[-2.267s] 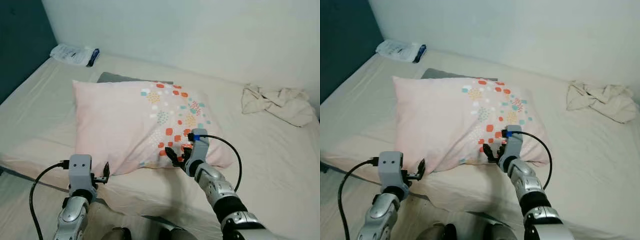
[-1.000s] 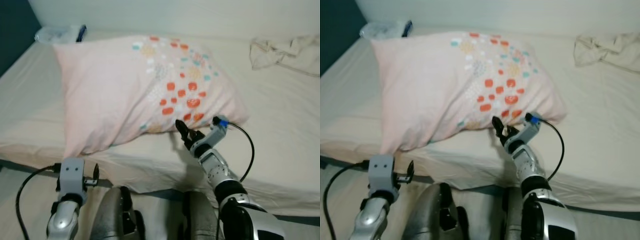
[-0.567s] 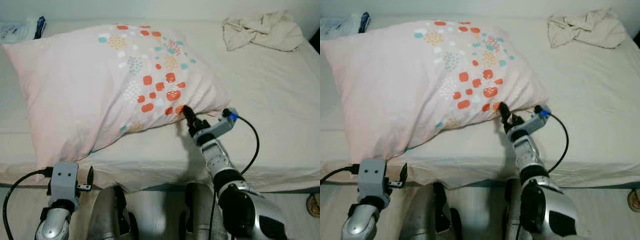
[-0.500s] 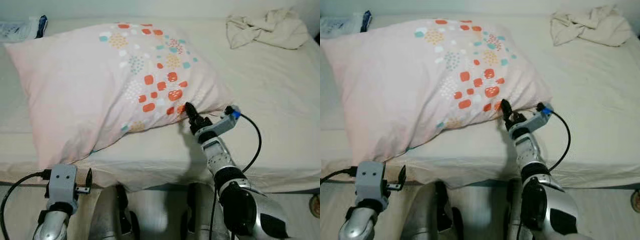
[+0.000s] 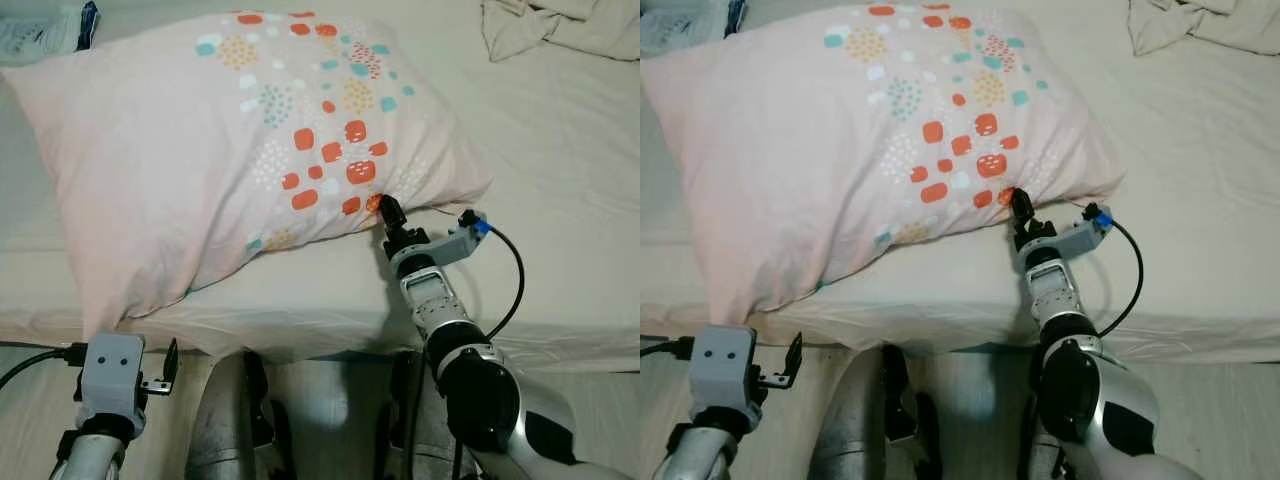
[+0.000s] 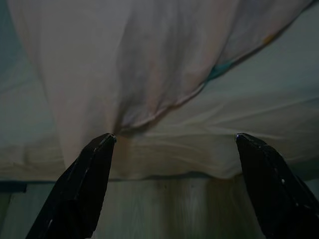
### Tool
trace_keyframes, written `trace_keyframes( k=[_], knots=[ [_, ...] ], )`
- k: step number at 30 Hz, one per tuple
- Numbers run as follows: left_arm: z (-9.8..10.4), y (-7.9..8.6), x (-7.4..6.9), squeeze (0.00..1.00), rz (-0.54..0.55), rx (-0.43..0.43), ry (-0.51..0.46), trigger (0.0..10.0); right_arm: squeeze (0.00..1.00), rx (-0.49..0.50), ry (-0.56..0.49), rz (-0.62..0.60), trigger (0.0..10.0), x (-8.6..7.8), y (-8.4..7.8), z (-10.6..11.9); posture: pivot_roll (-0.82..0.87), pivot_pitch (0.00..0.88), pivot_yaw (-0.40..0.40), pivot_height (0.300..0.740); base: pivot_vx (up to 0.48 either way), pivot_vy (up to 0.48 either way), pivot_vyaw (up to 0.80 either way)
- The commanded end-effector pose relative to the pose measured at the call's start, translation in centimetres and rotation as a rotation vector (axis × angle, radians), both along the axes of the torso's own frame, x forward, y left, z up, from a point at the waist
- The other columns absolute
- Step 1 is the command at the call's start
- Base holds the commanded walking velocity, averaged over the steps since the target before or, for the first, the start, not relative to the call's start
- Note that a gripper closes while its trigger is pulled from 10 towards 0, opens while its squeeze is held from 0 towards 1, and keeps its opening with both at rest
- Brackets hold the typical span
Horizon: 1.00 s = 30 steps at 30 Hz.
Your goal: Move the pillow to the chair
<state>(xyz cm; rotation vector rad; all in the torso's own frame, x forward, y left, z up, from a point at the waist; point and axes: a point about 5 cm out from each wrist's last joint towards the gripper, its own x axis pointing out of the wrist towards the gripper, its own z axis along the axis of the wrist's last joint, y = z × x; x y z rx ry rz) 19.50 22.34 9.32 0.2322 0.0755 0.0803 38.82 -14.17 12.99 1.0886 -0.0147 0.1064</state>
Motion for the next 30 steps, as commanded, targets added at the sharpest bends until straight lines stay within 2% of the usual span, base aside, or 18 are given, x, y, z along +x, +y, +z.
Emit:
trace_keyframes(
  k=[1,5,9,11,15,18,19,20,21,22,24,28,30],
  knots=[
    [-0.3,0.2,-0.8,0.0,-0.002,0.024,0.047,10.0,0.0,0.042,0.027,0.05,10.0,-0.6,1.3,-1.2,0.18,0.482,0.088,0.591,0.0,0.0,0.0],
    [0.5,-0.4,-0.8,0.0,-0.009,0.016,0.039,10.0,0.0,0.103,-0.148,0.107,10.0,-0.2,1.7,0.6,0.2,0.498,0.085,0.591,0.0,0.0,0.0],
    [0.7,-0.9,-0.6,0.0,-0.017,0.014,0.037,10.0,0.0,0.142,-0.222,0.123,10.0,-0.1,1.6,1.4,0.21,0.502,0.082,0.591,0.0,0.0,0.0],
    [1.0,-1.4,0.1,0.0,-0.026,0.01,0.022,10.0,0.0,0.145,-0.262,0.138,10.0,0.0,1.5,2.0,0.22,0.506,0.076,0.591,0.0,0.0,0.0],
    [1.6,-2.0,0.8,0.0,-0.045,0.002,0.003,10.0,0.0,0.13,-0.255,0.141,10.0,0.3,1.5,2.4,0.23,0.513,0.071,0.591,0.0,0.0,0.0],
    [2.5,-2.6,1.2,0.0,-0.079,0.008,-0.013,10.0,0.0,0.145,-0.182,0.115,10.0,0.7,1.8,2.6,0.24,0.528,0.075,0.591,0.0,0.0,0.0],
    [2.7,-2.6,1.2,0.0,-0.084,0.01,-0.017,10.0,0.0,0.158,-0.181,0.123,10.0,0.8,2.1,2.8,0.25,0.53,0.077,0.591,0.0,0.0,0.0],
    [3.0,-2.5,1.2,0.0,-0.083,0.013,-0.02,10.0,0.0,0.184,-0.226,0.175,10.0,0.8,3.1,3.5,0.26,0.532,0.08,0.591,0.0,0.0,0.0],
    [3.0,-2.5,1.2,0.0,-0.083,0.013,-0.02,10.0,0.0,0.184,-0.226,0.175,10.0,0.8,3.1,3.5,0.26,0.532,0.08,0.591,0.0,0.0,0.0],
    [3.2,-2.5,1.2,0.0,-0.08,0.014,-0.024,10.0,0.0,0.216,-0.295,0.252,10.0,0.8,4.4,4.4,0.27,0.535,0.083,0.591,0.0,0.0,0.0],
    [3.4,-2.6,1.1,0.0,-0.08,0.015,-0.026,10.0,0.0,0.236,-0.356,0.324,10.0,0.6,5.5,5.1,0.27,0.537,0.083,0.591,0.0,0.0,0.0],
    [3.4,-2.7,0.9,0.0,-0.079,0.014,-0.023,10.0,0.0,0.219,-0.45,0.48,10.0,0.1,7.9,6.1,0.26,0.54,0.079,0.591,0.0,0.0,0.0],
    [3.4,-2.7,0.9,0.0,-0.079,0.013,-0.022,10.0,0.0,0.21,-0.452,0.494,10.0,0.0,8.2,6.2,0.26,0.54,0.079,0.591,0.0,0.0,0.0]
  ],
)
